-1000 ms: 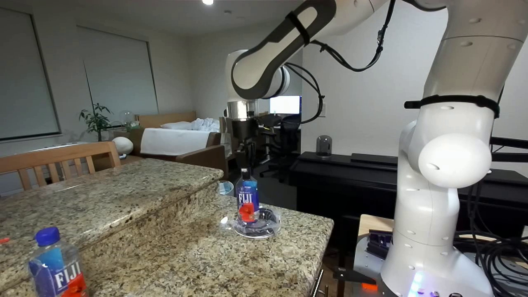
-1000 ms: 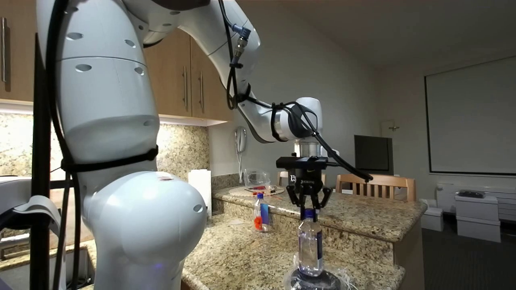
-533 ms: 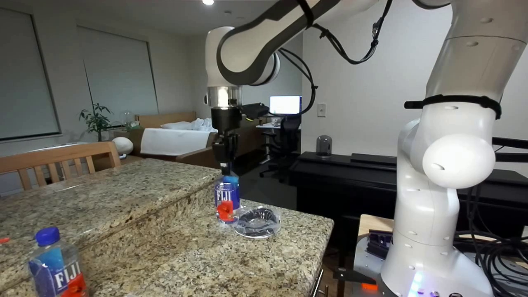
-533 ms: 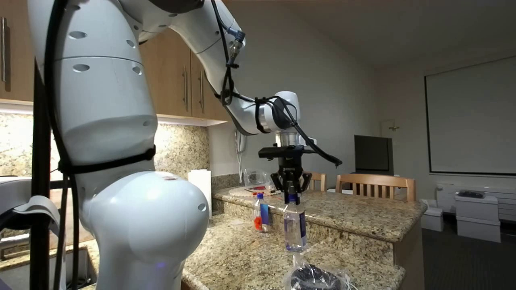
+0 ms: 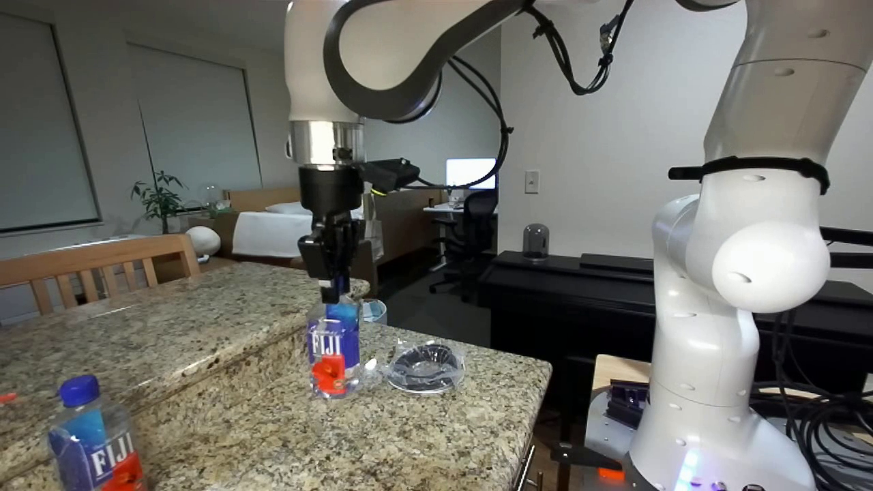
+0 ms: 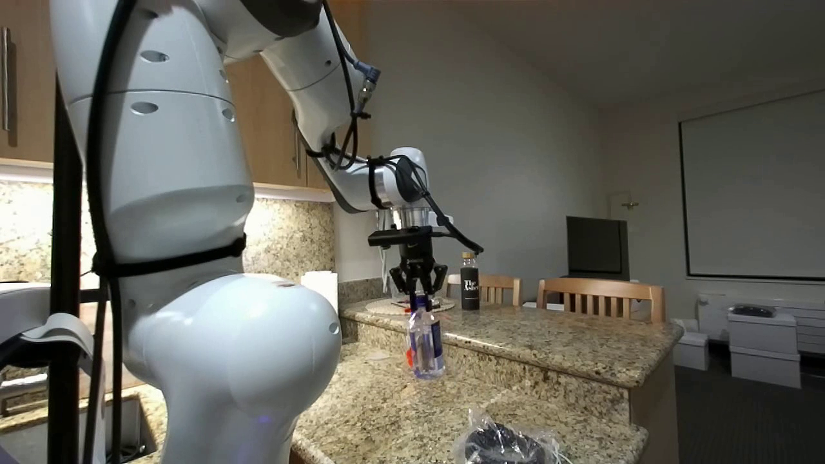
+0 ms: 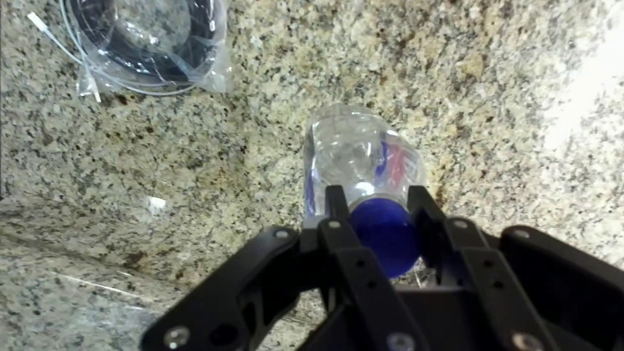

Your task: Move the bottle and the black cable to the left on the counter

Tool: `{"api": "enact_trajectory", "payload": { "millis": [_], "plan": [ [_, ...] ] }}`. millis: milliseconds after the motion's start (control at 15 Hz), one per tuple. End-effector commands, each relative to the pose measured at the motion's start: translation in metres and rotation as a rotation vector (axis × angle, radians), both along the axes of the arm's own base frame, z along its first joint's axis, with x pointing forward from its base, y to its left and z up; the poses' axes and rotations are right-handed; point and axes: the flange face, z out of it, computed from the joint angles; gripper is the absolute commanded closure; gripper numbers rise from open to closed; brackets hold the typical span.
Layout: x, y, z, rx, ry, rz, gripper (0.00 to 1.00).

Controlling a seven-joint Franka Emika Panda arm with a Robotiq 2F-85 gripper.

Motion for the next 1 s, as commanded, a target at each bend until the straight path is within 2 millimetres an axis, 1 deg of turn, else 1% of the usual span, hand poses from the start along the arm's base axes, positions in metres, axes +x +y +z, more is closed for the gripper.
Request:
{"api": "enact_trajectory", "payload": {
  "millis": [0,267,467,667,933],
  "plan": [
    [-0.001,0.038,0.002,0.005,0.003,0.013,0.85],
    [-0.003,0.08,-0.014,0.013,0.028,0.069,0.85],
    [-0.001,0.105,-0.029,0.011,0.05,0.108,0.85],
    [0.003,0.12,-0.04,0.017,0.075,0.132,0.86],
    [0.009,0.132,-0.053,0.024,0.105,0.151,0.86]
  ]
}}
